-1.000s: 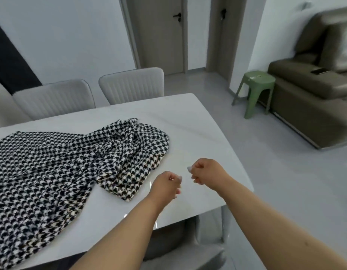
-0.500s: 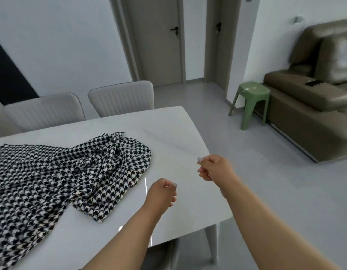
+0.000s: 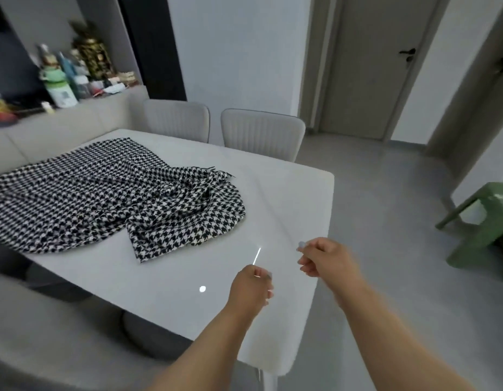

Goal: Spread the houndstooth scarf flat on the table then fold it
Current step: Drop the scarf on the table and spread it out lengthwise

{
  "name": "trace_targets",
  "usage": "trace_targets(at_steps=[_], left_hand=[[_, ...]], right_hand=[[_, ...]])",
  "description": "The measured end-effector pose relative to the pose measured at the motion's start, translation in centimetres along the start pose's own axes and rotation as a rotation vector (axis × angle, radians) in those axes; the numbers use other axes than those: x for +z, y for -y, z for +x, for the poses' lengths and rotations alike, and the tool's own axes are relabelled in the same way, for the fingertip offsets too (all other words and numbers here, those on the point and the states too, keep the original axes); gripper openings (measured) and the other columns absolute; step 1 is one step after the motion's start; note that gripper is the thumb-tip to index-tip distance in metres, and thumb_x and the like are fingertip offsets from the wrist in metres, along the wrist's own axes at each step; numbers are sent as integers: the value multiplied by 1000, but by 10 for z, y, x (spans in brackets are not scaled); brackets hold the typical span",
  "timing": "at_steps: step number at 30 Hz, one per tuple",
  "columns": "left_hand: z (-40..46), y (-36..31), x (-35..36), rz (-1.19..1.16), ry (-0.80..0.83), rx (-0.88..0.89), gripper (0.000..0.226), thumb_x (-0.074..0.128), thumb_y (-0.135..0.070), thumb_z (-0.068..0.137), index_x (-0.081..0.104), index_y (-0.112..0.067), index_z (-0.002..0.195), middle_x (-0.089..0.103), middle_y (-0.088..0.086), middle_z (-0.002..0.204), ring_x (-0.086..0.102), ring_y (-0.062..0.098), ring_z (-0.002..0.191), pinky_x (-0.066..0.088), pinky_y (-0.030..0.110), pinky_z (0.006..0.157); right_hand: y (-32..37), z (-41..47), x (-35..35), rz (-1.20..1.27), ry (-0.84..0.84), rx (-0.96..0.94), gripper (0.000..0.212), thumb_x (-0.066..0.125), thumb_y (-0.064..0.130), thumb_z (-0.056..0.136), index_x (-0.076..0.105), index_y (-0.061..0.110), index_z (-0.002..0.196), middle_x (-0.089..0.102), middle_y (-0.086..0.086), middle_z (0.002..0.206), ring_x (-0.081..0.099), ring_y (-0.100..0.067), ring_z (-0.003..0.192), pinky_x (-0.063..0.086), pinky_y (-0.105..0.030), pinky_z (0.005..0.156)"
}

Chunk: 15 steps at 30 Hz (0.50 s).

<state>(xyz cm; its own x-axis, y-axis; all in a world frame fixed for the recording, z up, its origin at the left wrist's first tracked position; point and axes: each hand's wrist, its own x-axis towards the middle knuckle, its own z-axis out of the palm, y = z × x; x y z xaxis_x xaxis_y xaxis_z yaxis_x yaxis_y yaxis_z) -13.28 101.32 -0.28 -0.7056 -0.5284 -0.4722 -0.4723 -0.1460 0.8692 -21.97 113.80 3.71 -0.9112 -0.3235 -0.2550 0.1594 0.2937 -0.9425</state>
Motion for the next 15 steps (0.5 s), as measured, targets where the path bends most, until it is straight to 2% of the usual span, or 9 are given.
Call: trace_targets(at_steps=[4, 11, 14, 15], left_hand=[[8, 1, -18, -19, -155, 4, 15, 49, -10, 91, 61, -3, 98, 62, 6, 77, 57, 16, 59, 47, 24, 55], [67, 0, -59, -222, -370, -1, 11, 52, -12, 95, 58, -5, 100, 60, 8, 80, 58, 19, 66, 50, 27, 60], [99, -3, -78, -301, -493, -42, 9, 50, -8, 94, 58, -7, 91, 58, 9, 83, 58, 19, 67, 50, 29, 61], [107, -2, -85, -307, -534, -53, 9, 50, -8, 93, 58, -8, 94, 58, 8, 84, 59, 19, 69, 50, 29, 61]], right_hand=[[4, 19, 15, 26, 110, 1, 14, 63, 21, 90, 66, 9, 83, 67, -5, 70, 62, -16, 62, 54, -29, 69], [20, 82, 59, -48, 294, 13, 16, 64, 23, 90, 65, 10, 81, 66, -6, 72, 60, -15, 61, 52, -24, 65], [24, 118, 77, -81, 323, 27, 16, 64, 22, 90, 66, 7, 85, 66, -5, 71, 60, -16, 62, 51, -30, 71], [23, 130, 83, -80, 324, 41, 16, 63, 21, 90, 66, 5, 88, 66, -5, 71, 60, -16, 63, 52, -31, 72]])
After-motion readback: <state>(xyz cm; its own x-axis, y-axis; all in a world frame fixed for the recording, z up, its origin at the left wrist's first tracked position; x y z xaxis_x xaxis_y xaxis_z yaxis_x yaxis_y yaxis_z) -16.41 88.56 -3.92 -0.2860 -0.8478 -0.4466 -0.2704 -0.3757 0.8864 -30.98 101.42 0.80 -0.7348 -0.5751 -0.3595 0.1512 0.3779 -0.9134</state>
